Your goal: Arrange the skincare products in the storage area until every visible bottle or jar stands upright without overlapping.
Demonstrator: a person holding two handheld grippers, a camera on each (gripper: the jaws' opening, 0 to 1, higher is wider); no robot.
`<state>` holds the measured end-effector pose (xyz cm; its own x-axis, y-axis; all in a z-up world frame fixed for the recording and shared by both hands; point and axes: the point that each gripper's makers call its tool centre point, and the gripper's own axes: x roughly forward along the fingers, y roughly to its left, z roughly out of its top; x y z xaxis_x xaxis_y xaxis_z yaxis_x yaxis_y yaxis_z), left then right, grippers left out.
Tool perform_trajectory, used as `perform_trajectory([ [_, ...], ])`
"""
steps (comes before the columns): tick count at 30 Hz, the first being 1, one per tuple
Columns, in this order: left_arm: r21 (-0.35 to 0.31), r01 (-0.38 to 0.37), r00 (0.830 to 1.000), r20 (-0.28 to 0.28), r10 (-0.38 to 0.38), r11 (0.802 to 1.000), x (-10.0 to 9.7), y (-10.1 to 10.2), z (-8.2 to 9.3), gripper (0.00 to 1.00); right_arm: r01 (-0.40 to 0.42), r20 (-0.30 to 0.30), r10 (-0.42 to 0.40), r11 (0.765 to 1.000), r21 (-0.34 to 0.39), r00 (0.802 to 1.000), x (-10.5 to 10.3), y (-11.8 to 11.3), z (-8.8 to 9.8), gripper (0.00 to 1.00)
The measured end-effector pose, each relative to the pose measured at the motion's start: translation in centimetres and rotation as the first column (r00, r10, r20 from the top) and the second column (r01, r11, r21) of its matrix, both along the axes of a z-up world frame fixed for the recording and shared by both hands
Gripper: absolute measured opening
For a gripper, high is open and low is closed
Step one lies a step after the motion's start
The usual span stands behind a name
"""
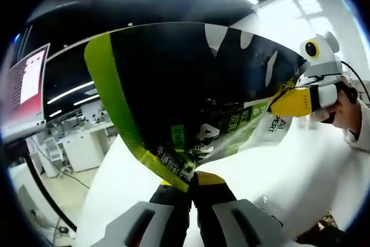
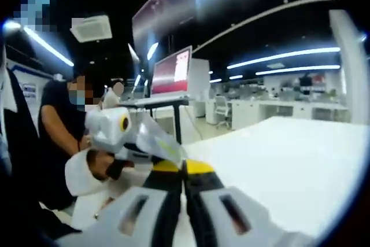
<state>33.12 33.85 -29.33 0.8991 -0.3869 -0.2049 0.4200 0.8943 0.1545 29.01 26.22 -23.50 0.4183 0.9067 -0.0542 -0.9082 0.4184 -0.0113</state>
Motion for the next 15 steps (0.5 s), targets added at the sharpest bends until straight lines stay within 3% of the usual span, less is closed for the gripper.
perform_trajectory([
  [1, -0.004, 0.002, 1.000, -0.003, -0.002, 1.000, 0.0, 0.0, 0.0, 0.00, 0.004, 0.013, -0.004, 1.000, -0.002, 1.000, 0.1, 0.0, 0.1, 0.00],
  [2, -0.009, 0.007, 1.000, -0.006, -0.007, 1.000, 0.0, -0.1, 0.0, 0.00, 0.013, 0.065, -0.012, 1.000, -0.001, 0.998, 0.3, -0.1, 0.5, 0.00],
  [6, -0.039, 0.055, 0.998, -0.015, -0.055, 0.998, -0.4, -0.9, 0.0, 0.00, 0.019, 0.135, -0.022, 1.000, 0.022, 0.991, 0.3, -0.1, 1.4, 0.00],
  [10, -0.214, 0.126, 0.990, -0.030, -0.135, 0.969, -1.1, -2.0, 1.1, 0.00, 0.049, 0.202, -0.064, 0.996, 0.080, 0.977, 0.8, -1.0, 2.9, 0.00],
  [12, -0.274, 0.145, 0.987, -0.025, -0.158, 0.951, -1.2, -2.1, 1.6, 0.00, 0.042, 0.223, -0.062, 0.995, 0.093, 0.973, 0.8, -1.1, 3.3, 0.00],
  [15, -0.264, 0.155, 0.987, 0.009, -0.158, 0.952, -1.3, -2.0, 2.2, 0.00, 0.009, 0.211, -0.031, 0.995, 0.102, 0.977, 0.5, -0.7, 3.2, 0.05],
])
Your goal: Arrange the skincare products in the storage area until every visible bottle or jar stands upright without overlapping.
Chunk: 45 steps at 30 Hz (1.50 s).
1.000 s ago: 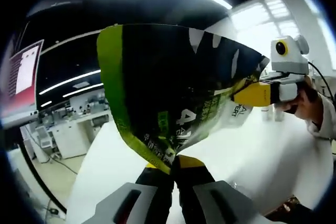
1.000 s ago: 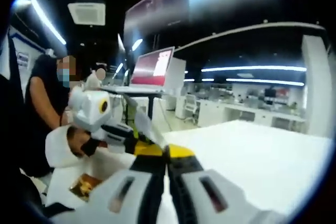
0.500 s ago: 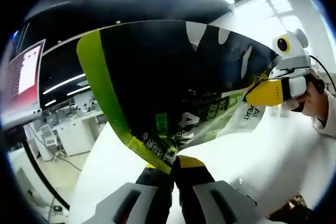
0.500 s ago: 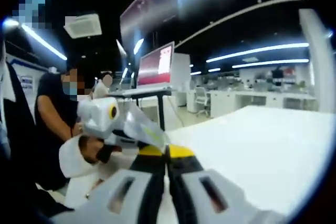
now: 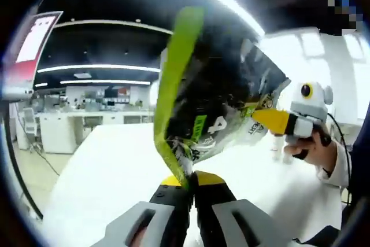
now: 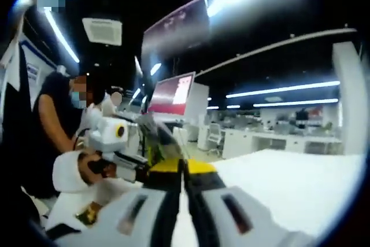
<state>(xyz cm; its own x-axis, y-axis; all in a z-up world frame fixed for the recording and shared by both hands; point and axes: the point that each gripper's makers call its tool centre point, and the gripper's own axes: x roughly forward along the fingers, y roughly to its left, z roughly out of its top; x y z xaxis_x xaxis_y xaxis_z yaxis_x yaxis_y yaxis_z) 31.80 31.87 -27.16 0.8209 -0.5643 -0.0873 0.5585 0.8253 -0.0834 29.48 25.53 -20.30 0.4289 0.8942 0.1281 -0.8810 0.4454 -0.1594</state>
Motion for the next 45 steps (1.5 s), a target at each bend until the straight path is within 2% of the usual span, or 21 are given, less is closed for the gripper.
perform_trajectory([
  [1, -0.019, 0.006, 1.000, 0.024, -0.005, 1.000, -0.1, -0.1, 0.6, 0.00, -0.002, -0.003, 0.002, 1.000, 0.001, 1.000, 0.0, 0.1, 0.0, 0.09],
  [4, -0.141, 0.044, 0.998, 0.048, -0.037, 0.989, -0.4, 0.0, 2.1, 0.00, -0.005, -0.023, 0.005, 1.000, -0.019, 1.000, 0.2, 0.3, -0.7, 0.18],
  [6, -0.241, 0.074, 0.996, 0.069, -0.059, 0.968, -0.7, 0.4, 3.4, 0.00, -0.006, -0.034, 0.004, 0.999, -0.036, 0.999, 0.4, 0.5, -1.1, 0.19],
  [8, -0.310, 0.101, 0.995, 0.052, -0.089, 0.945, -0.9, 0.6, 3.6, 0.00, -0.023, -0.041, 0.021, 0.999, -0.032, 0.999, 0.1, 0.7, -1.2, 0.19],
  [10, -0.303, 0.097, 0.995, 0.054, -0.084, 0.948, -0.8, 0.9, 3.5, 0.00, -0.013, -0.029, 0.012, 0.999, -0.035, 0.999, 0.0, 0.9, -1.2, 0.13],
  [11, -0.306, 0.098, 0.995, 0.056, -0.085, 0.947, -0.7, 0.8, 3.6, 0.00, 0.006, 0.003, -0.005, 0.997, -0.078, 1.000, 0.2, 0.7, -1.5, 0.10],
  [12, -0.317, 0.106, 0.994, 0.056, -0.093, 0.943, -0.7, 0.8, 3.7, 0.00, 0.025, 0.014, -0.024, 0.995, -0.092, 1.000, 0.4, 0.6, -1.7, 0.07],
  [15, -0.327, 0.114, 0.993, 0.055, -0.101, 0.938, -0.9, 0.5, 3.7, 0.00, 0.027, -0.003, -0.028, 0.996, -0.085, 1.000, 0.5, 0.4, -1.8, 0.02],
  [22, -0.303, 0.119, 0.993, 0.045, -0.110, 0.946, -0.9, -0.1, 3.2, 0.00, 0.025, -0.067, -0.028, 0.999, -0.039, 0.997, 0.8, -0.1, -1.5, 0.01],
  [23, -0.304, 0.123, 0.992, 0.040, -0.117, 0.945, -0.9, -0.2, 3.1, 0.00, 0.021, -0.087, -0.022, 1.000, -0.012, 0.996, 0.8, -0.2, -1.3, 0.01],
  [25, -0.316, 0.133, 0.990, -0.005, -0.142, 0.940, -0.9, -0.7, 2.4, 0.00, -0.002, -0.130, 0.006, 0.999, 0.032, 0.992, 0.6, -0.3, -0.9, 0.02],
  [28, -0.273, 0.137, 0.988, -0.026, -0.150, 0.952, -0.9, -1.4, 1.7, 0.00, -0.024, -0.173, 0.038, 0.996, 0.081, 0.984, 0.5, -0.6, -0.6, 0.02],
  [30, -0.241, 0.134, 0.989, -0.022, -0.143, 0.961, -0.9, -1.6, 1.4, 0.00, -0.036, -0.192, 0.051, 0.996, 0.081, 0.980, 0.3, -0.6, -0.7, 0.01],
  [32, -0.173, 0.116, 0.993, 0.011, -0.116, 0.978, -0.6, -1.4, 1.2, 0.00, -0.055, -0.205, 0.077, 0.993, 0.109, 0.976, 0.0, -0.4, -0.4, 0.00],
  [34, -0.093, 0.079, 0.993, 0.092, -0.071, 0.992, -0.2, -0.9, 1.5, 0.00, -0.044, -0.208, 0.065, 0.994, 0.103, 0.976, 0.1, -0.5, -0.5, 0.00],
  [35, -0.066, 0.069, 0.991, 0.121, -0.061, 0.995, -0.1, -0.7, 1.7, 0.00, -0.016, -0.217, 0.033, 0.997, 0.082, 0.976, 0.5, -0.7, -0.9, 0.00],
  [37, -0.044, 0.040, 0.988, 0.151, -0.033, 0.998, 0.1, -0.3, 1.9, 0.06, 0.045, -0.244, -0.032, 0.998, 0.047, 0.969, 1.6, -1.3, -1.8, 0.00],
  [40, -0.022, 0.015, 0.986, 0.168, -0.011, 1.000, 0.4, 0.2, 2.0, 0.20, 0.097, -0.253, -0.095, 0.995, -0.006, 0.963, 2.5, -1.9, -2.7, 0.00],
  [45, 0.029, 0.014, 0.975, 0.220, -0.020, 0.999, 0.3, -0.1, 2.4, 0.36, 0.164, -0.252, -0.176, 0.984, -0.069, 0.952, 3.6, -2.5, -3.7, 0.00],
])
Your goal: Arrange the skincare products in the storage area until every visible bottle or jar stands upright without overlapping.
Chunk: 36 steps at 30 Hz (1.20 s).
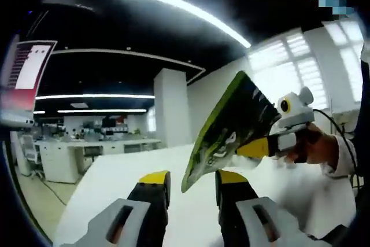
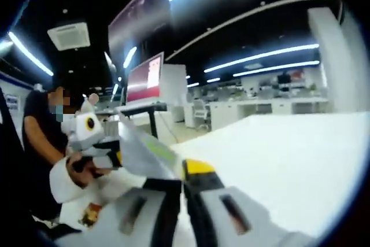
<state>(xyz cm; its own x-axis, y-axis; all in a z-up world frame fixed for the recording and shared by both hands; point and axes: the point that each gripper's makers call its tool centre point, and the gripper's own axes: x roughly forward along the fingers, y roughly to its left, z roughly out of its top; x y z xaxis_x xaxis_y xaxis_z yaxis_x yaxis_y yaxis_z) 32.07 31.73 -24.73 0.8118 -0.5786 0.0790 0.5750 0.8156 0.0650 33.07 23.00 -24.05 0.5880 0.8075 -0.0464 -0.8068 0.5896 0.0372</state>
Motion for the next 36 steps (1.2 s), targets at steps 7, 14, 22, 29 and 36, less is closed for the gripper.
perform_trajectory([
  [7, 0.081, 0.008, 0.993, 0.118, -0.017, 0.997, -0.8, -0.9, 1.2, 0.46, 0.089, 0.056, -0.082, 0.986, -0.138, 0.995, 1.1, -0.9, -1.1, 0.00],
  [14, 0.100, 0.006, 0.990, 0.139, -0.020, 0.995, -0.9, -1.0, 1.4, 0.47, 0.131, 0.108, -0.107, 0.962, -0.239, 0.988, 1.4, -1.1, -2.0, 0.00],
  [22, 0.182, 0.039, 0.992, 0.111, -0.060, 0.982, -0.9, -2.2, 0.2, 0.44, 0.138, 0.152, -0.095, 0.942, -0.305, 0.984, 1.2, -0.7, -2.5, 0.00],
  [29, 0.312, 0.084, 0.985, 0.117, -0.126, 0.946, -1.6, -3.9, -1.3, 0.16, 0.086, 0.167, -0.036, 0.948, -0.306, 0.985, 0.4, 0.1, -2.3, 0.00],
  [36, 0.385, 0.116, 0.983, 0.085, -0.161, 0.916, -2.0, -4.8, -2.5, 0.05, 0.080, 0.218, -0.008, 0.943, -0.324, 0.976, 0.3, 0.3, -2.0, 0.01],
])
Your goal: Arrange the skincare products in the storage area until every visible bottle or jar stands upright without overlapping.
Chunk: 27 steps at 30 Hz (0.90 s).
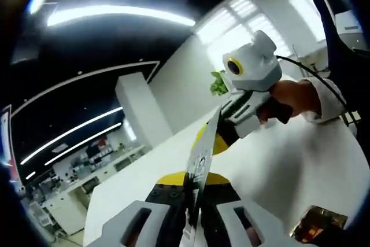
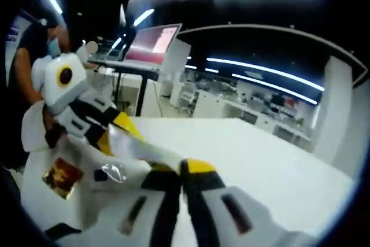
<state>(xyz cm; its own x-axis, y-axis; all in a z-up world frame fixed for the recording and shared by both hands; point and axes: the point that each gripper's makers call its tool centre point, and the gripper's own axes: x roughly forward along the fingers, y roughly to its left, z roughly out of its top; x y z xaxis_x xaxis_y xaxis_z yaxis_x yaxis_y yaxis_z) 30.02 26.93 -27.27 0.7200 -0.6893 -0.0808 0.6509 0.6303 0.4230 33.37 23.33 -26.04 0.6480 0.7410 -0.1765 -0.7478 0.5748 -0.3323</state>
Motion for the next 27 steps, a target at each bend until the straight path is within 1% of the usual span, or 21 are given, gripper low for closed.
perform_trajectory([
  [2, -0.014, 0.001, 1.000, -0.010, -0.001, 1.000, 0.0, 0.1, 0.1, 0.04, -0.018, 0.018, 0.018, 1.000, 0.013, 1.000, 0.0, 0.1, 0.2, 0.01],
  [3, -0.031, 0.000, 1.000, -0.026, -0.001, 1.000, 0.0, 0.2, 0.2, 0.04, -0.030, 0.015, 0.030, 0.999, 0.030, 0.999, 0.0, 0.2, 0.3, 0.02],
  [5, -0.065, 0.002, 0.999, -0.045, -0.005, 0.998, 0.0, 0.5, 0.4, 0.03, -0.049, -0.007, 0.050, 0.995, 0.083, 0.999, -0.1, 0.3, 0.7, 0.04],
  [8, -0.120, 0.008, 0.998, -0.053, -0.015, 0.993, -0.2, 0.7, 1.1, 0.03, -0.071, -0.037, 0.078, 0.984, 0.165, 0.996, -0.2, 0.2, 1.4, 0.10],
  [10, -0.157, 0.014, 0.998, -0.061, -0.024, 0.988, -0.3, 0.8, 1.5, 0.03, -0.077, -0.038, 0.085, 0.981, 0.178, 0.996, -0.1, 0.0, 1.6, 0.17],
  [12, -0.206, 0.025, 0.997, -0.071, -0.040, 0.978, -0.4, 0.9, 2.0, 0.03, -0.100, -0.048, 0.113, 0.972, 0.214, 0.992, -0.4, 0.4, 2.0, 0.24],
  [14, -0.249, 0.030, 0.996, -0.078, -0.051, 0.968, -0.6, 1.1, 2.5, 0.03, -0.114, -0.053, 0.130, 0.965, 0.235, 0.990, -0.6, 0.6, 2.2, 0.32],
  [16, -0.306, 0.043, 0.992, -0.102, -0.078, 0.951, -0.8, 1.2, 2.9, 0.03, -0.140, -0.059, 0.160, 0.957, 0.256, 0.985, -1.0, 1.0, 2.4, 0.40],
  [18, -0.354, 0.057, 0.991, -0.095, -0.096, 0.933, -0.9, 1.4, 3.6, 0.03, -0.163, -0.070, 0.189, 0.948, 0.274, 0.979, -1.4, 1.5, 2.5, 0.49],
  [19, -0.381, 0.065, 0.989, -0.098, -0.110, 0.922, -1.0, 1.5, 3.9, 0.03, -0.174, -0.078, 0.203, 0.944, 0.279, 0.976, -1.6, 1.7, 2.5, 0.55],
  [20, -0.403, 0.066, 0.988, -0.100, -0.115, 0.913, -1.0, 1.7, 4.1, 0.03, -0.179, -0.082, 0.210, 0.942, 0.282, 0.974, -1.7, 1.8, 2.5, 0.59],
  [21, -0.436, 0.069, 0.987, -0.101, -0.125, 0.897, -1.1, 1.9, 4.4, 0.02, -0.184, -0.085, 0.216, 0.940, 0.287, 0.973, -1.9, 2.0, 2.5, 0.62],
  [23, -0.482, 0.066, 0.983, -0.118, -0.139, 0.874, -1.0, 2.3, 4.8, 0.02, -0.189, -0.089, 0.224, 0.936, 0.296, 0.971, -2.0, 2.1, 2.6, 0.67],
  [27, -0.519, 0.061, 0.982, -0.120, -0.144, 0.852, -0.9, 2.8, 5.1, 0.02, -0.199, -0.122, 0.251, 0.922, 0.333, 0.960, -2.4, 2.4, 2.6, 0.72],
])
